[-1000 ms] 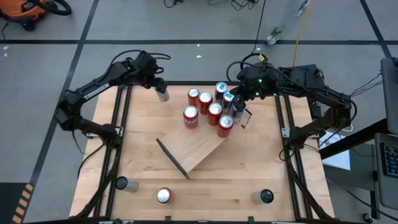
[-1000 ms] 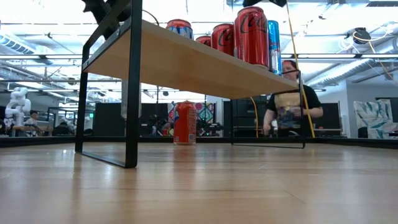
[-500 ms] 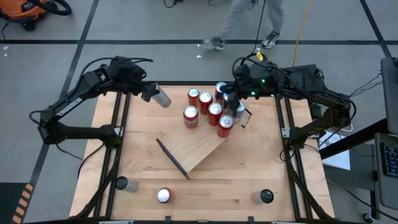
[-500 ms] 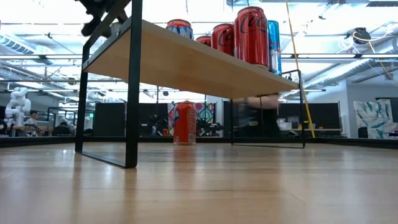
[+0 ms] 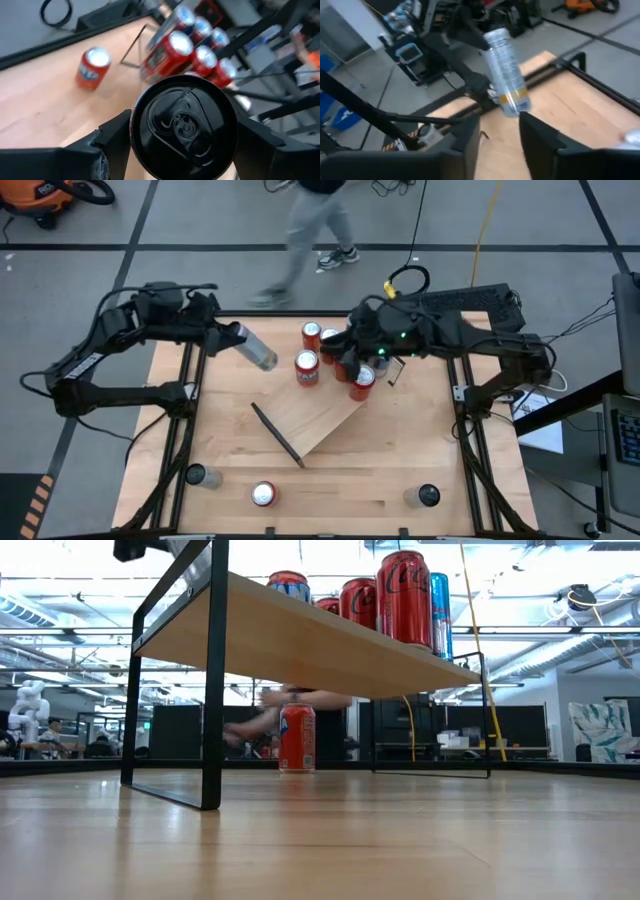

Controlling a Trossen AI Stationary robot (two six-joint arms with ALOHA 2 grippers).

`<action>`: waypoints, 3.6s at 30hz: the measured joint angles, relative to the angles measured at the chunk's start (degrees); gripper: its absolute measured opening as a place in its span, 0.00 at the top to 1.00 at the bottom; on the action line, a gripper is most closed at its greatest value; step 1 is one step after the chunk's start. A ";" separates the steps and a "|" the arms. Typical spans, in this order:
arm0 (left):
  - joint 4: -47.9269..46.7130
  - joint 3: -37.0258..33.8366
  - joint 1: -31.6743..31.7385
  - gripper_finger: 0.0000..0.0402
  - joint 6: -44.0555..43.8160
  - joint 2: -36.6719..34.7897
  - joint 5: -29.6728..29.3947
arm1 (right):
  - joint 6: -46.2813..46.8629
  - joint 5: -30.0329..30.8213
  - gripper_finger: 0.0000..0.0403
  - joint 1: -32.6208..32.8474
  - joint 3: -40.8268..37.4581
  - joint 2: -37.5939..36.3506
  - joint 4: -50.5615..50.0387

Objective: Place canned beverage on shelf
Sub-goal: Put the top white soda can on the shelf

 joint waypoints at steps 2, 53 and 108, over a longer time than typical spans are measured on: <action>1.65 0.88 -0.60 0.34 -0.61 -0.48 0.53 | -0.97 0.07 0.65 1.07 0.00 1.17 2.76; 37.47 1.61 -6.72 0.34 6.45 7.61 21.92 | 4.58 -24.01 0.22 -3.04 0.07 11.47 25.63; 57.59 1.63 -10.68 0.04 -1.09 8.72 3.91 | 15.11 -48.14 0.45 -7.43 0.02 7.24 39.66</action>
